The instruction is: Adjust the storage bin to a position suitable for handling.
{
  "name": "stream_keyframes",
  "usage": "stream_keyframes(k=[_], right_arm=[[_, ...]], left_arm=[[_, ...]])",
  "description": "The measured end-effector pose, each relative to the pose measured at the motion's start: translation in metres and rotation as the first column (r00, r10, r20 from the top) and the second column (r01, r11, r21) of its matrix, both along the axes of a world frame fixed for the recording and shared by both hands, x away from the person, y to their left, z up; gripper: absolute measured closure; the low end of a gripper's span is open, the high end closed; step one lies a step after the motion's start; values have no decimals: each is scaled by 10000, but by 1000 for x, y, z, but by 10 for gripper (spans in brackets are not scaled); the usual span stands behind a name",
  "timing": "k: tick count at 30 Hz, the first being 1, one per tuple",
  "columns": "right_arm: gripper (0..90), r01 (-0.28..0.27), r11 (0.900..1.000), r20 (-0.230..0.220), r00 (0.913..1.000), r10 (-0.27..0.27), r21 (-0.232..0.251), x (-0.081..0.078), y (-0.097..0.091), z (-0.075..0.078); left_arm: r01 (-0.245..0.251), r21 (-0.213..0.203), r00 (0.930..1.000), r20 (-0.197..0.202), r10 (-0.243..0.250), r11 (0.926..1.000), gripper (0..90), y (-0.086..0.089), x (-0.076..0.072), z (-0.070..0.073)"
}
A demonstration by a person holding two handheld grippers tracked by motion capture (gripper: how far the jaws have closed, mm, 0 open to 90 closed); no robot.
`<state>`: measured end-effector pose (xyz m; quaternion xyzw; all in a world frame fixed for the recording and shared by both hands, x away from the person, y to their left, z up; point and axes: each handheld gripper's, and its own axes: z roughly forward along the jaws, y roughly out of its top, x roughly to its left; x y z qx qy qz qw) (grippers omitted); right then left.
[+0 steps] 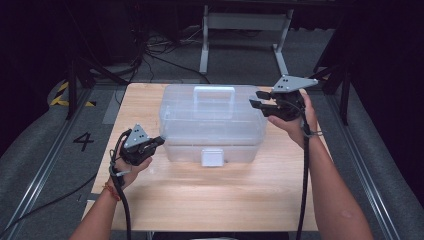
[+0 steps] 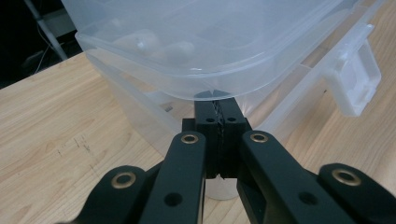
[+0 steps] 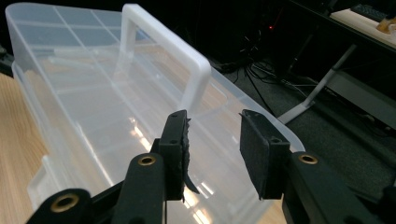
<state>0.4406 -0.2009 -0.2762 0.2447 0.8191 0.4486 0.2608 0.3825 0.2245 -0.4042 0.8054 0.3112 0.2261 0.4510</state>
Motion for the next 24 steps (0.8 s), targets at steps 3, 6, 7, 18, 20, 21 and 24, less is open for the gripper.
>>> stream_keyframes(k=[3, 6, 7, 18, 20, 21, 24], right_arm=[[600, 4, 9995, -8, 10000, -4, 314, -8, -13, -7], [590, 9, 9993, 88, 10000, -12, 380, -18, -24, -11], [590, 9, 9993, 88, 10000, -12, 380, -18, -24, -11], [569, 137, 9979, 174, 9997, -148, 632, -47, -56, -37], [557, 222, 9988, 6, 9998, -223, 438, -48, -60, -54], [555, 236, 9987, -115, 9997, -231, 457, -48, -61, -57], [549, 271, 9989, -263, 9993, -262, 377, -48, -64, -69]], left_arm=[[1, 27, 10000, 20, -1, 10000, 900, 0, 0, 0], [18, 29, 10000, 18, -18, 10000, 900, 0, 0, 0], [18, 29, 10000, 18, -18, 10000, 900, 0, 0, 0], [-19, 104, 10000, 9, 19, 9999, 900, -2, 0, 0], [-15, 142, 10000, 44, 14, 9999, 900, -2, 0, 0], [-31, 160, 10000, 35, 30, 9999, 900, -2, 1, 1], [-35, 182, 10000, 47, 34, 9998, 900, -2, 1, 1]])
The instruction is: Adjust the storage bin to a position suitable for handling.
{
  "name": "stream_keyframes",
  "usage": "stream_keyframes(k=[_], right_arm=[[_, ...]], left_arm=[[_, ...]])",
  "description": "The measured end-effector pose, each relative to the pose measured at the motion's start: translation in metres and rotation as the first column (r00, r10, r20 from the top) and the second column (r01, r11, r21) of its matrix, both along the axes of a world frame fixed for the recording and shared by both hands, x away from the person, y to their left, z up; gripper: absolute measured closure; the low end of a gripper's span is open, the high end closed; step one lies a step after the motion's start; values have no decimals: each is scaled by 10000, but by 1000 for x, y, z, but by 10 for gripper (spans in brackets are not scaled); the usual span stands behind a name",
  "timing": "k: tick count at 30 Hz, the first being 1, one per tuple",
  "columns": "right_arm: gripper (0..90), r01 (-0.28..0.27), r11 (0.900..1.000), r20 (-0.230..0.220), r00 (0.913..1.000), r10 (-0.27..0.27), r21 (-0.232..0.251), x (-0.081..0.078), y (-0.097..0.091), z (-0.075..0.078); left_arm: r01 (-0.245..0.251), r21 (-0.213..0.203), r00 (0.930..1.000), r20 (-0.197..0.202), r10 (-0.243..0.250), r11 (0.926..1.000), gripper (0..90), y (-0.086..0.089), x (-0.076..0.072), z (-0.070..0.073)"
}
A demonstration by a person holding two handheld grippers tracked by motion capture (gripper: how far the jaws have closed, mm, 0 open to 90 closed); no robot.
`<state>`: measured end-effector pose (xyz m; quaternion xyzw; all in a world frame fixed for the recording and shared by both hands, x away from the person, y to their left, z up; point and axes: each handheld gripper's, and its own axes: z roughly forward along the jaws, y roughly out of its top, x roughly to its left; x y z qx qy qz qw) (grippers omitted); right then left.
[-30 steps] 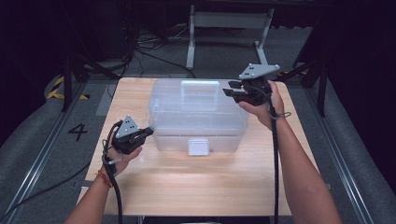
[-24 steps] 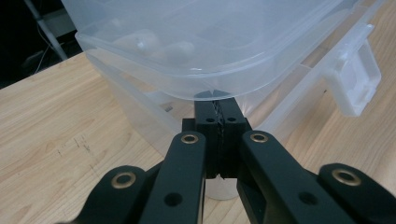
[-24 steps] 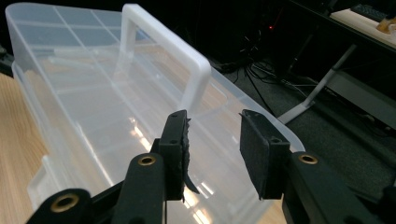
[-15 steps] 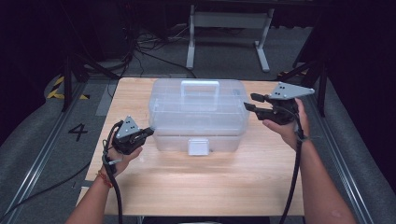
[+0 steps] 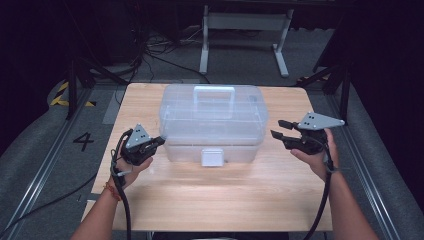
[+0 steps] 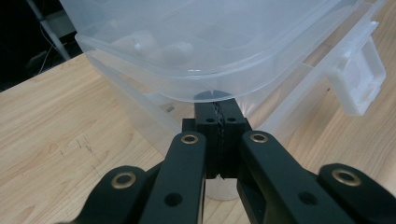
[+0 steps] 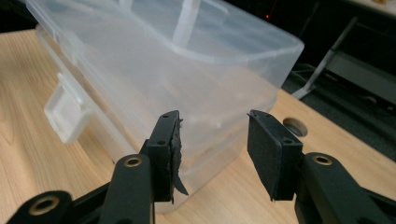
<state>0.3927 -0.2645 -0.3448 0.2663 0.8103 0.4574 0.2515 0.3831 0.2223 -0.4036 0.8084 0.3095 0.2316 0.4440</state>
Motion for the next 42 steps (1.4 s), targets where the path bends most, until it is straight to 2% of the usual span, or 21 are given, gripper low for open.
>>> stream_keyframes(k=[1, 5, 9, 13, 16, 20, 25, 28, 31, 42], right_arm=[[547, 23, 10000, -147, 9999, -24, -25, 1, -1, -7], [537, 16, 9998, -377, 9993, -23, -195, 3, -2, -19], [517, -43, 9984, -612, 9981, 9, -568, 6, 4, -35], [502, -41, 9987, -679, 9977, 5, -516, 10, 9, -40], [493, 15, 9984, -514, 9987, -43, -558, 13, 14, -43], [485, 212, 9993, -254, 9994, -219, -295, 15, 17, -44], [485, 377, 9990, -65, 9993, -379, -228, 15, 19, -46], [486, 498, 9987, 376, 9981, -494, -105, 15, 19, -47], [486, 556, 9985, 405, 9976, -556, 17, 14, 19, -46], [503, 741, 9961, 1008, 9918, -788, 489, 12, 20, -39]], left_arm=[[-5, 2, 10000, -1, 5, 10000, 900, 0, 0, 0], [-28, -49, 10000, 18, 28, 10000, 900, 0, 0, 1], [-12, -68, 10000, 82, 13, 10000, 900, 0, 1, 3], [-2, -82, 10000, 77, 3, 10000, 900, 0, 1, 4], [-6, -120, 10000, 85, 7, 9999, 900, 0, 1, 4], [-14, -103, 10000, 73, 15, 9999, 900, 0, 1, 4], [-16, -91, 9999, 105, 17, 10000, 900, 0, 2, 5], [-9, -140, 9999, 124, 10, 9999, 900, 0, 2, 5], [6, -204, 9998, 180, -2, 9998, 900, 1, 2, 6], [-45, 93, 10000, 10, 45, 9999, 896, 2, 3, 2]])
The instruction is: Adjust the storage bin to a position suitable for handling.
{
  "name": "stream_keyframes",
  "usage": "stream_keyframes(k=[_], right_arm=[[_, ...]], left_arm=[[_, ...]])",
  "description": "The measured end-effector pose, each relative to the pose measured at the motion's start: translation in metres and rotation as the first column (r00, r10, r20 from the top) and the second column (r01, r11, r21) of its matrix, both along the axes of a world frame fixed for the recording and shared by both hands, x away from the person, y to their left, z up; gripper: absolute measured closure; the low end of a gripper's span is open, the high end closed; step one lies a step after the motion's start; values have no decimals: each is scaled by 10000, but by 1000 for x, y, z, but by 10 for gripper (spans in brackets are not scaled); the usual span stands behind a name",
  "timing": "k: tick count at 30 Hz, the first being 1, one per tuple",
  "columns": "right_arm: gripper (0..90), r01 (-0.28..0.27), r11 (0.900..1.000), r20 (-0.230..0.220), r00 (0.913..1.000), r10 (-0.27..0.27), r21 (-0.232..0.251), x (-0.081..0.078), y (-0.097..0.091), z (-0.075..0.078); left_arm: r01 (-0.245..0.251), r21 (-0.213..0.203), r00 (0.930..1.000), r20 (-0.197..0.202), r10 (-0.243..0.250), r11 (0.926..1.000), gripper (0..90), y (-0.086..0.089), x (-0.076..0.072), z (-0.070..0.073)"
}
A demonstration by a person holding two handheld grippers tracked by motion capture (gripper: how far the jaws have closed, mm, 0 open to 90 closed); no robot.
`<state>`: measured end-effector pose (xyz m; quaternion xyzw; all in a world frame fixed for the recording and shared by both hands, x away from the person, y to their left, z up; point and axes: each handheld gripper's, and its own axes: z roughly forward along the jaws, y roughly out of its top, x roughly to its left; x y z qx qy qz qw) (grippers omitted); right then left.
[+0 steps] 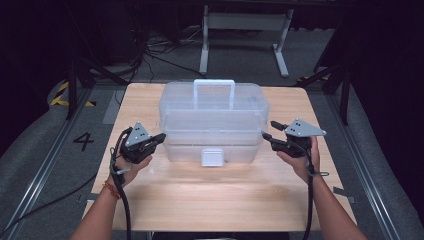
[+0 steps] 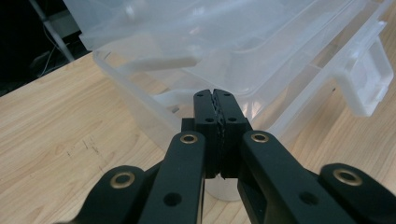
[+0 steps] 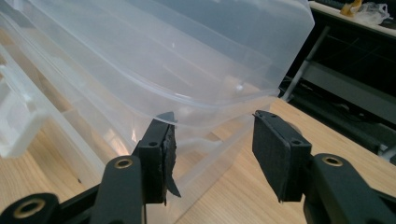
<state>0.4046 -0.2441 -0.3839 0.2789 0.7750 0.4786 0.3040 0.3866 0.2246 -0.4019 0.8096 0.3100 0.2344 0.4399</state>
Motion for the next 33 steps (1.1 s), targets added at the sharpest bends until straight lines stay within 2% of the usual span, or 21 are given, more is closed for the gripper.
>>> stream_keyframes(k=[7, 12, 16, 23, 26, 33], right_arm=[[525, 174, 9997, 457, 9988, -182, 166, 0, 4, 9], [527, 300, 9992, 608, 9977, -316, 266, 2, 6, 14], [536, 498, 9970, 671, 9963, -538, 592, 5, 9, 20], [546, 732, 9954, 888, 9930, -786, 620, 10, 13, 28], [553, 734, 9948, 794, 9937, -790, 708, 14, 13, 32], [617, 888, 9944, 931, 9912, -939, 576, 20, 18, 42]], left_arm=[[42, -104, 10000, -34, -42, 9999, 893, 1, 0, -1], [83, -102, 10000, -22, -83, 9999, 886, 1, 1, -1], [70, -119, 10000, -14, -70, 9999, 885, 1, 1, -1], [91, -142, 10000, -19, -91, 9999, 881, 1, 1, -2], [106, -156, 9999, -32, -106, 9998, 880, 1, 1, -2], [105, -166, 9999, -12, -106, 9998, 879, 1, 1, -2]])
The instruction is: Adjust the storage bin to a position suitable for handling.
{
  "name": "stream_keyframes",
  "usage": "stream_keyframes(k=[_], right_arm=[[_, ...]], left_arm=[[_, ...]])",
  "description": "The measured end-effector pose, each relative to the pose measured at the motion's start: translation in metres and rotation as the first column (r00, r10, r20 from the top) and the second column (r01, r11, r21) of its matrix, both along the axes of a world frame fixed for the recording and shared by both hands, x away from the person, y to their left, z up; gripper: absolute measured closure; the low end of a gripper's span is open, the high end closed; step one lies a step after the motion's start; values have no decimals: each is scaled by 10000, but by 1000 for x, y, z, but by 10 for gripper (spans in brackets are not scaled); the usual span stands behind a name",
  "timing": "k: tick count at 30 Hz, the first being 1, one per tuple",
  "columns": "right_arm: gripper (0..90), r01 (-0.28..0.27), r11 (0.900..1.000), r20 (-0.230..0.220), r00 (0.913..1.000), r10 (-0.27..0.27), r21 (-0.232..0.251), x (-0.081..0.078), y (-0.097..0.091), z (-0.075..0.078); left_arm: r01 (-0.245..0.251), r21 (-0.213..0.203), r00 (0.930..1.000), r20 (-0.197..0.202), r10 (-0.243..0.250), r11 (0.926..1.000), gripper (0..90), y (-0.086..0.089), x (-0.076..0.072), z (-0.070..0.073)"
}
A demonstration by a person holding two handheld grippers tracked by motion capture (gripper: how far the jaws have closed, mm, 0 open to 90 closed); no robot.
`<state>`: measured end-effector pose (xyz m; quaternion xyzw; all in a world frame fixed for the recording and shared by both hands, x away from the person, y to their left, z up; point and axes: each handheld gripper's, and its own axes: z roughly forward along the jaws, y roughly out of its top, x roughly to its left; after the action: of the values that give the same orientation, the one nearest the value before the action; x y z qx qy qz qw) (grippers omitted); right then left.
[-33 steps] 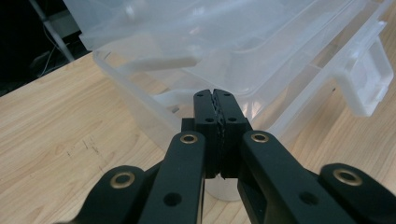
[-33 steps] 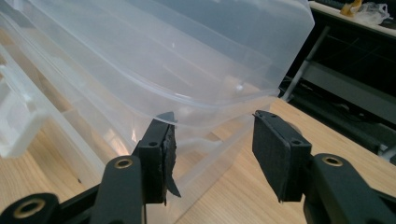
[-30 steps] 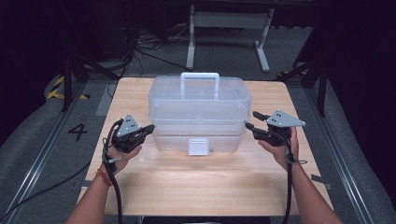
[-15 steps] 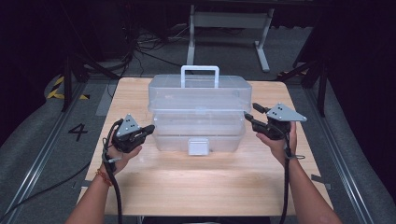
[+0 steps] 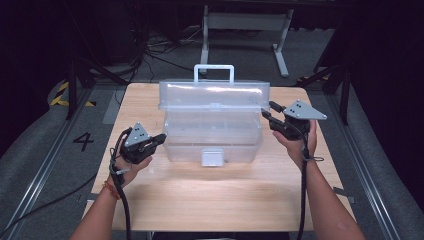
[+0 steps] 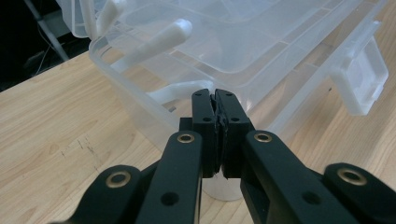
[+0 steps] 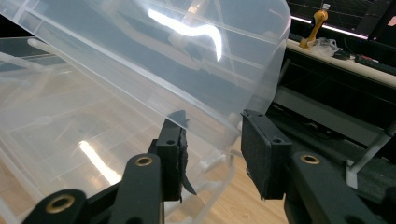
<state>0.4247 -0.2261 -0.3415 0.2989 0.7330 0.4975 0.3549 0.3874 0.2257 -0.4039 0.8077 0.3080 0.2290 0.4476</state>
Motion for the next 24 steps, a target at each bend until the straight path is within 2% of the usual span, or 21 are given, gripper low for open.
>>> stream_keyframes(k=[6, 14, 19, 24], right_arm=[[626, 165, 9997, 38, 9999, -165, 171, 6, 1, 6], [619, 464, 9988, 130, 9988, -466, 140, 16, 6, 15], [610, 641, 9978, 155, 9978, -639, -146, 25, 9, 17], [610, 725, 9972, 87, 9973, -724, -183, 34, 11, 20]], left_arm=[[76, 40, 10000, -7, -76, 10000, 877, -1, 0, -1], [97, 34, 10000, -25, -97, 9999, 871, -2, 0, -1], [130, 8, 9999, 16, -130, 9999, 871, -2, 1, -1], [161, 34, 9999, -5, -161, 9999, 871, -2, 1, -2]])
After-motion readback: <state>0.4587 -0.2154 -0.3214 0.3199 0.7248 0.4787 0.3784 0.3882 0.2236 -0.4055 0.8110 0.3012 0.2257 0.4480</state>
